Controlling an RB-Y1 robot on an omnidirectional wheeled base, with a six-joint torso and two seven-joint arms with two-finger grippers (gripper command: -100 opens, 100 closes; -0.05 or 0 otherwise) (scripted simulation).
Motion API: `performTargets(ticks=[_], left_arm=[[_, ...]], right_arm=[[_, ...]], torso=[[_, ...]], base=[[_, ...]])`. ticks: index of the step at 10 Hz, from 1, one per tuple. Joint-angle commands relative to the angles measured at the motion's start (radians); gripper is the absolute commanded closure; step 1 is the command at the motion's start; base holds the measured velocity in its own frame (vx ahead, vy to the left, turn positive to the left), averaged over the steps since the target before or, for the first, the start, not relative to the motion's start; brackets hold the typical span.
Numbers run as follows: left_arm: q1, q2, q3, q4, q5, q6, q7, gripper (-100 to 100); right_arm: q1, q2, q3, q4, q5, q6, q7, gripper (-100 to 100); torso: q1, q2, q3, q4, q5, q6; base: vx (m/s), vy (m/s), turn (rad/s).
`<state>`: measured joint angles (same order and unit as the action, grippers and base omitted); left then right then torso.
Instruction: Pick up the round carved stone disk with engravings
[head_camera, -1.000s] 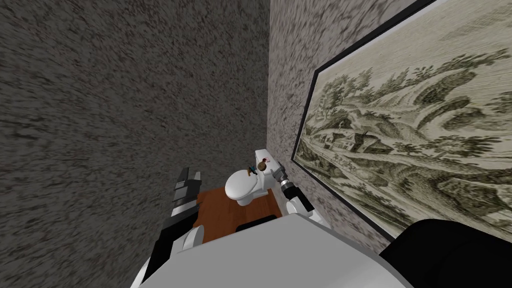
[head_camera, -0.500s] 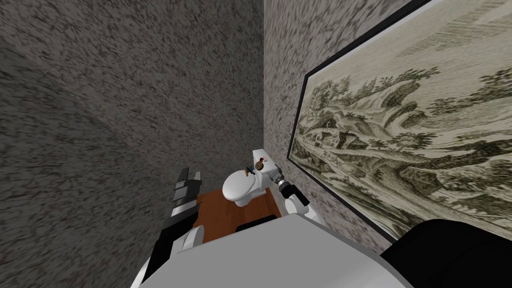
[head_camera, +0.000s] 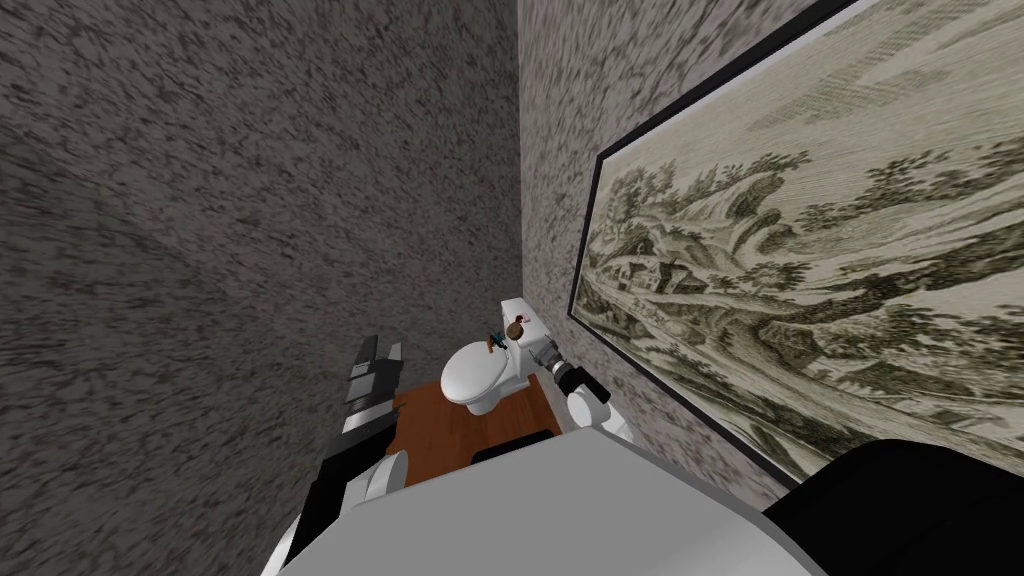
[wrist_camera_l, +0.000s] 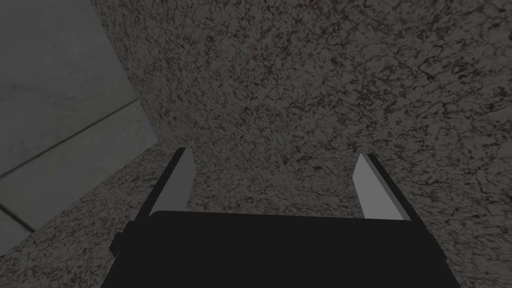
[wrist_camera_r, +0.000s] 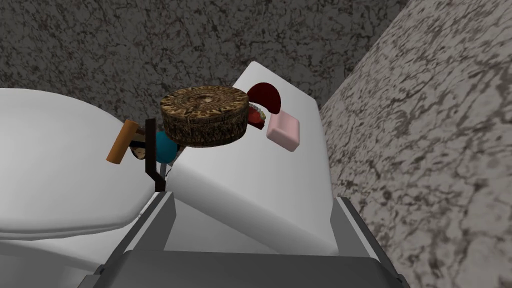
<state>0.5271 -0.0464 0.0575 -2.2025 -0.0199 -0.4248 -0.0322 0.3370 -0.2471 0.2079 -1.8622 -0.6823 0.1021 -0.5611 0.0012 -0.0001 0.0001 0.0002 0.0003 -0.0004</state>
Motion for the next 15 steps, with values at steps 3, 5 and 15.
performTargets(ticks=[3, 5, 15], left_arm=[[0.0, 0.0, 0.0, 0.0, 0.0, 0.0, 0.0, 0], [0.0, 0.0, 0.0, 0.0, 0.0, 0.0, 0.0, 0], [0.0, 0.0, 0.0, 0.0, 0.0, 0.0, 0.0, 0]], right_arm=[[-0.032, -0.016, 0.01, 0.029, -0.097, 0.052, -0.06, -100], [-0.063, -0.029, 0.018, 0.058, -0.159, 0.095, -0.108, -100], [-0.226, -0.087, 0.054, 0.2, -0.455, 0.297, -0.332, -100]], torso=[[0.0, 0.0, 0.0, 0.0, 0.0, 0.0], [0.0, -0.001, 0.0, 0.0, 0.0, 0.0], [0.0, -0.002, -0.001, 0.0, 0.0, 0.0]], base=[[-0.001, 0.001, -0.058], [0.001, 0.004, -0.077], [0.014, -0.001, -0.066]])
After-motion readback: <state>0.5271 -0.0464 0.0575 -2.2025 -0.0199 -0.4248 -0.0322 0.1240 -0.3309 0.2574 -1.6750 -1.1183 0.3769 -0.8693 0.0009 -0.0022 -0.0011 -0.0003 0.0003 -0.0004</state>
